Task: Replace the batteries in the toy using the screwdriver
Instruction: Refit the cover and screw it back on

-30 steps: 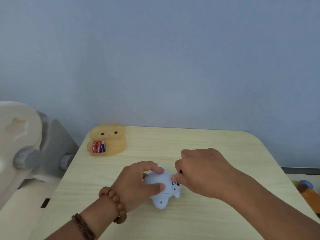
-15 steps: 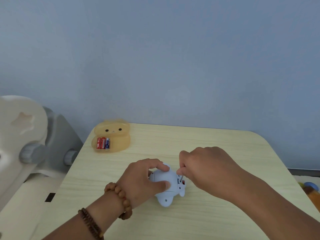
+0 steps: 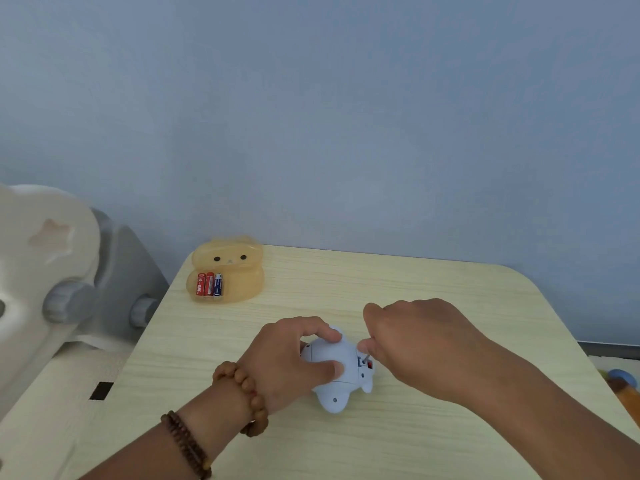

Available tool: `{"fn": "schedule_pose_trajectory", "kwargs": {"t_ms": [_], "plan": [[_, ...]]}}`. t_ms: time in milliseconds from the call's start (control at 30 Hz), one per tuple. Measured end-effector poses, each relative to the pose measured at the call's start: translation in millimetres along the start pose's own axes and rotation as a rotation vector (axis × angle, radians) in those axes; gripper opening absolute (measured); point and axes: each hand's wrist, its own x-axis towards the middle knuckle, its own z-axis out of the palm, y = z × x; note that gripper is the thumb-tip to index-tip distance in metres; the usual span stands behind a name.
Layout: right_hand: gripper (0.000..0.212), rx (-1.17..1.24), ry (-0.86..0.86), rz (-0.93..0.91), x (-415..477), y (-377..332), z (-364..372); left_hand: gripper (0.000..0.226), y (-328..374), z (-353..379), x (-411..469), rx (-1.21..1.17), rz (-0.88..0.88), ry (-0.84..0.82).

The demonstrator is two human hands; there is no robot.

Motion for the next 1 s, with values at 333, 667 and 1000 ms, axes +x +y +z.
{"fn": "schedule_pose_trajectory", "kwargs": {"t_ms": [333,667,1000], "plan": [[0.009,0.057,-0.055,0.011,-4.7,1.1,0.6,0.032,0.2,-0.6,0.5,0.011,-0.014,-0.007],[0.008,0.071,-0.069,0.001,-8.3,3.4,-1.8,0.031,-0.3,-0.7,0.2,0.024,-0.009,-0.005],[0.034,-0.006,-0.029,0.012,0.8,1.5,-0.5,0.03,0.5,1.3,0.5,0.029,0.011,0.003]]}}
